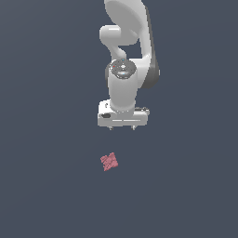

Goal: Pick up the object and move it to a goal position.

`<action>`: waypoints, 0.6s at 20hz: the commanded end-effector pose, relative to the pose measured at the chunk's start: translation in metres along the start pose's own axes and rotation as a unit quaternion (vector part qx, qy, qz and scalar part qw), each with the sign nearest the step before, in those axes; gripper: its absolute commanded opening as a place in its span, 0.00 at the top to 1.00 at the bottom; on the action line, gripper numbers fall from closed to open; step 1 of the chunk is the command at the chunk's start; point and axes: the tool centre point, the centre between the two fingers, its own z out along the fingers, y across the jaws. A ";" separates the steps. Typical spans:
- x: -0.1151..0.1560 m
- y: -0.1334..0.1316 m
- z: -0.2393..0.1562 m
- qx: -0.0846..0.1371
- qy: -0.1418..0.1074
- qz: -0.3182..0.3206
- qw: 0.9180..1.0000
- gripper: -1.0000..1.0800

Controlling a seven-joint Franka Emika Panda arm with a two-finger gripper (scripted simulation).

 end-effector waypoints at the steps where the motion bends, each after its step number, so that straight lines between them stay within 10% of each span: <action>1: 0.000 0.000 0.000 0.000 0.000 0.000 1.000 0.04; 12: 0.012 -0.035 -0.024 0.009 0.024 -0.018 1.000 0.04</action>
